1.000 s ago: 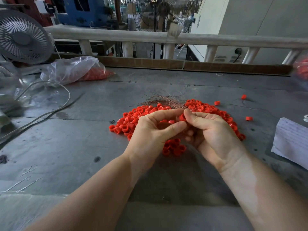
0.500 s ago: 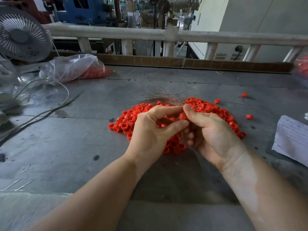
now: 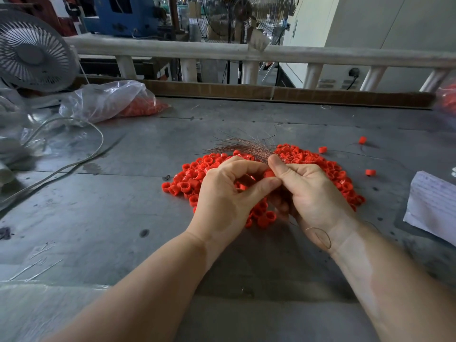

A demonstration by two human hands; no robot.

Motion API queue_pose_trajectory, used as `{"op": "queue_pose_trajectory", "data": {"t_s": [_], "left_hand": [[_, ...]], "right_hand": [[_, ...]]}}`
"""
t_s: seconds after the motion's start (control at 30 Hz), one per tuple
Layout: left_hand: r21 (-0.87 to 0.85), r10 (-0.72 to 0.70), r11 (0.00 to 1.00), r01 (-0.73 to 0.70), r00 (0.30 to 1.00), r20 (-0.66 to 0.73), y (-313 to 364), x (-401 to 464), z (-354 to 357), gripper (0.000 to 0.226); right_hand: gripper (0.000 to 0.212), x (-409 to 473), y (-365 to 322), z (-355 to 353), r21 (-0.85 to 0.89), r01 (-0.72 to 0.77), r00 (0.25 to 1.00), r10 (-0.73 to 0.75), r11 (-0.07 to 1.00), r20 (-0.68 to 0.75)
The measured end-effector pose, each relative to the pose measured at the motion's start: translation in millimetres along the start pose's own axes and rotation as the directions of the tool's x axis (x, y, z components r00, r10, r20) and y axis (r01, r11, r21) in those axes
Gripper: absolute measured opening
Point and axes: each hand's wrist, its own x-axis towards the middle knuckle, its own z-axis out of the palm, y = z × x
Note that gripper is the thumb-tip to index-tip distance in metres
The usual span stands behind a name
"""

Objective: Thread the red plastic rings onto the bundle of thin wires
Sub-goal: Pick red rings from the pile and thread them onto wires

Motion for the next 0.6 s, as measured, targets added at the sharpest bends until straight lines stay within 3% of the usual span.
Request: {"op": "queue_pose_trajectory", "data": {"t_s": [0.33, 0.5, 0.6], "left_hand": [[0.039, -0.028, 0.999, 0.028, 1.0, 0.0, -1.6, -1.6, 3.2, 0.014], [0.098, -0.056, 0.994, 0.053, 0.998, 0.032, -2.7, 0.0, 3.7, 0.006], [0.135, -0.024, 0.991, 0.019, 0.999, 0.037, -3.1, 0.2, 3.4, 0.006]], "right_hand": [[0.046, 1.0, 3.7, -0.5, -0.061, -0.009, 1.0, 0.009, 0.998, 0.01], [0.041, 4.3, 5.9, -7.5, -0.281, 0.13, 0.98, -0.166, 0.951, -0.108], [0.044, 0.8, 2.1, -2.5, -0.306, 0.235, 0.968, -0.251, 0.923, -0.013]]}}
